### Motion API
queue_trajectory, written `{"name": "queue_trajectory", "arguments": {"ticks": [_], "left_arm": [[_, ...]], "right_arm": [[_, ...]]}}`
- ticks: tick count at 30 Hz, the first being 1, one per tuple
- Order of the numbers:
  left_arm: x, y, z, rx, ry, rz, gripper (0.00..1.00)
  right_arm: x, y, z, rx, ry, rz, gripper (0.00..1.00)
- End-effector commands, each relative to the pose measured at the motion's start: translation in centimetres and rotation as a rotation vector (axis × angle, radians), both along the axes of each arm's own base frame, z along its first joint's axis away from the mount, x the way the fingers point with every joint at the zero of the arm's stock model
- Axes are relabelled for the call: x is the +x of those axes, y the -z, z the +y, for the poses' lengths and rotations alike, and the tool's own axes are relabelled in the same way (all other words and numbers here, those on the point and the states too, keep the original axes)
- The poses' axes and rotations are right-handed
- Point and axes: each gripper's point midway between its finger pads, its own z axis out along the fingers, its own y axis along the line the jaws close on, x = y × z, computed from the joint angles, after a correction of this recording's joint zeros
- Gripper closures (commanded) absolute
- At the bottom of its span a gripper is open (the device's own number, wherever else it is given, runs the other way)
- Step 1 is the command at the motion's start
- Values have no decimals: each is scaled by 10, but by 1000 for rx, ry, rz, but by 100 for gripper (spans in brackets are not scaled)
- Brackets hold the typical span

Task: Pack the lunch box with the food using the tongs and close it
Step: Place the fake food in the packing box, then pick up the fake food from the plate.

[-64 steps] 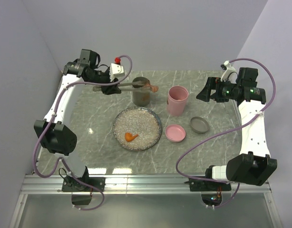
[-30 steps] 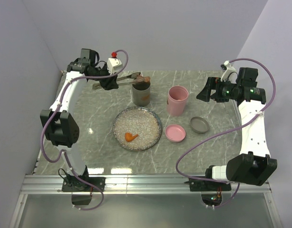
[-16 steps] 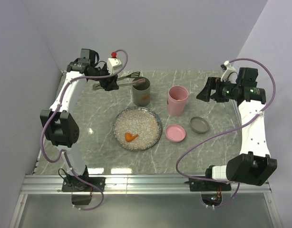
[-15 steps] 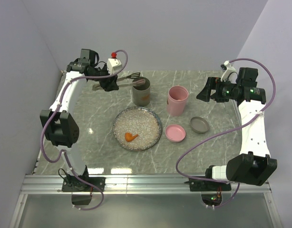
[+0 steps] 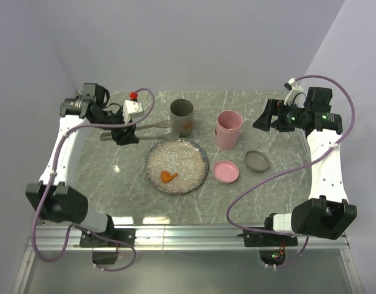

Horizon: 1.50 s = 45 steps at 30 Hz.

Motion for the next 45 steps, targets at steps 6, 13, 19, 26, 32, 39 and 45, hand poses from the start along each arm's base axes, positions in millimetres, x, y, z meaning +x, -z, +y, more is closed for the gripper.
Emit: {"name": "queue_trajectory", "arguments": {"ticks": [6, 13, 19, 26, 32, 39, 45], "left_arm": [[-52, 50, 5, 90, -14, 101, 43], [-76, 81, 0, 263, -104, 160, 43], [-88, 93, -8, 341, -164, 250, 47], [-86, 93, -22, 378, -207, 268, 52], [-85, 94, -35, 387, -201, 275, 54], [-84, 99, -46, 398, -192, 279, 54], [-80, 100, -53, 402, -183, 269, 53]], "right_arm": [[-6, -14, 3, -10, -7, -42, 0], [-5, -12, 2, -12, -5, -39, 0], [-6, -12, 1, -18, -4, -39, 0], [-6, -11, 2, -18, -6, -38, 0], [-7, -11, 1, -23, -7, -42, 0], [-8, -11, 3, -18, -12, -43, 0], [-8, -11, 2, -20, -11, -40, 0]]}}
